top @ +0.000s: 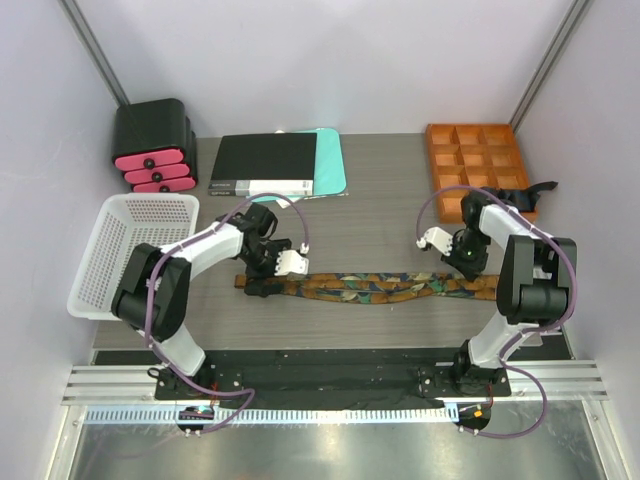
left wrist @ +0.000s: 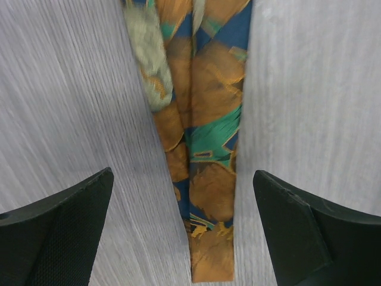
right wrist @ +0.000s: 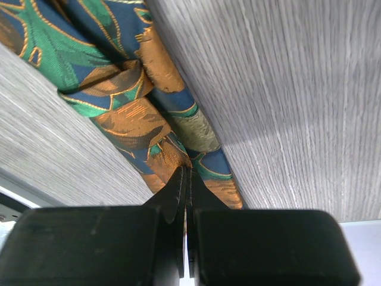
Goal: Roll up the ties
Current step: Flatten out the tie at the center of the board.
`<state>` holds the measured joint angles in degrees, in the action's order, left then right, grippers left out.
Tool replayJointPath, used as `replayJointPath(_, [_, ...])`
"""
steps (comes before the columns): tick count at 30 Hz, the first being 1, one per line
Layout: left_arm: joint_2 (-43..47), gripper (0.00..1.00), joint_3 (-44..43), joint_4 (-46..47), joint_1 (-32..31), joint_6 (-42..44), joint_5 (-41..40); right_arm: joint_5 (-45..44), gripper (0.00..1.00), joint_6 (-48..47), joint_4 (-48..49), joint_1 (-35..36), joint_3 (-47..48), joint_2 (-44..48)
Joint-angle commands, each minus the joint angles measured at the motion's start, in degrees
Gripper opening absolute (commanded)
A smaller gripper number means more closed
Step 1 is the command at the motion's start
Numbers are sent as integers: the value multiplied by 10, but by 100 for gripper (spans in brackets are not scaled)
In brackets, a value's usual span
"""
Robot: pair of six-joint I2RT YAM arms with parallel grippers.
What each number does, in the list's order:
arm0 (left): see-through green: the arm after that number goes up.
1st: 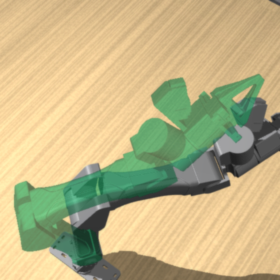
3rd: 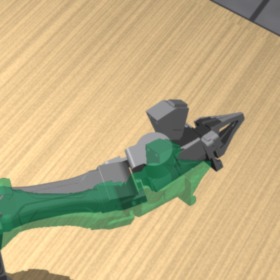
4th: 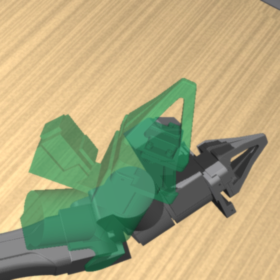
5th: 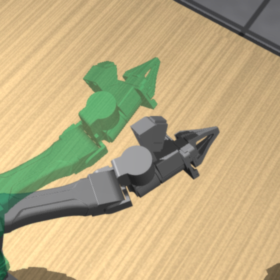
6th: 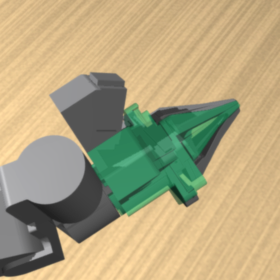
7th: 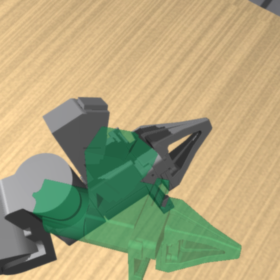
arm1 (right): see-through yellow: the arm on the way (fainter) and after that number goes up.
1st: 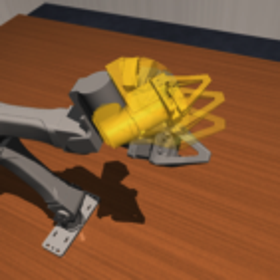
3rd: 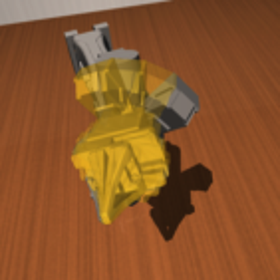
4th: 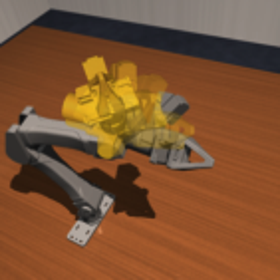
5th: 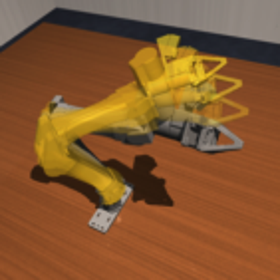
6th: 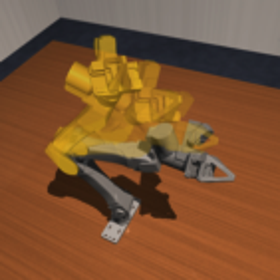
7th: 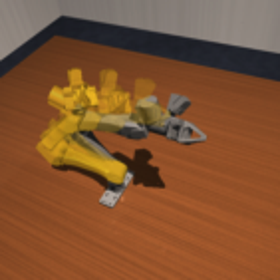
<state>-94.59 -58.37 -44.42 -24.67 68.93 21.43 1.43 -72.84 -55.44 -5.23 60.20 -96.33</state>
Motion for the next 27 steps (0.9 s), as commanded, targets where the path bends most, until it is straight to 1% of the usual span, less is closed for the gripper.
replayJointPath(1, [-18,93,26,80,2,-34,-57,3,1,2,9,-19,5,-10])
replayJointPath(3, [-24,83,28,74,2,-37,-68,10,1,1,6,-34,9,-13])
replayJointPath(4, [-24,69,30,75,4,-47,-73,14,1,0,3,-38,14,-14])
replayJointPath(6, [-23,57,36,75,7,-52,-75,24,1,-5,-6,-51,18,-15])
replayJointPath(7, [-22,47,37,75,13,-67,-75,28,1,-7,-9,-57,21,-14])
replayJointPath(9, [-25,37,32,65,21,-77,-68,30,1,-12,-11,-68,22,-14])
replayJointPath(10, [-26,26,31,61,28,-85,-69,29,1,-17,-10,-72,19,-15])
replayJointPath(11, [-27,22,30,59,31,-97,-70,30,1,-17,-9,-75,19,-17])
replayJointPath(12, [-29,15,27,56,38,-98,-70,32,1,-17,-8,-81,23,-22])
replayJointPath(15, [-31,5,29,50,49,-107,-78,39,1,-14,-5,-95,39,-38])
replayJointPath(17, [-36,4,26,37,56,-108,-76,38,1,-19,-5,-104,45,-41])
replayJointPath(18, [-36,7,26,34,63,-106,-71,39,1,-20,-6,-107,47,-42])
replayJointPath(21, [-31,9,24,24,63,-105,-54,52,1,-25,-7,-107,42,-34])
replayJointPath(25, [-51,4,-18,-14,61,-137,-25,49,1,-19,1,-103,39,-36])
replayJointPath(26, [-59,6,-25,-20,61,-141,-24,39,13,-16,10,-103,38,-36])
replayJointPath(27, [-60,16,-36,-29,59,-143,-23,38,22,-12,11,-103,44,-33])
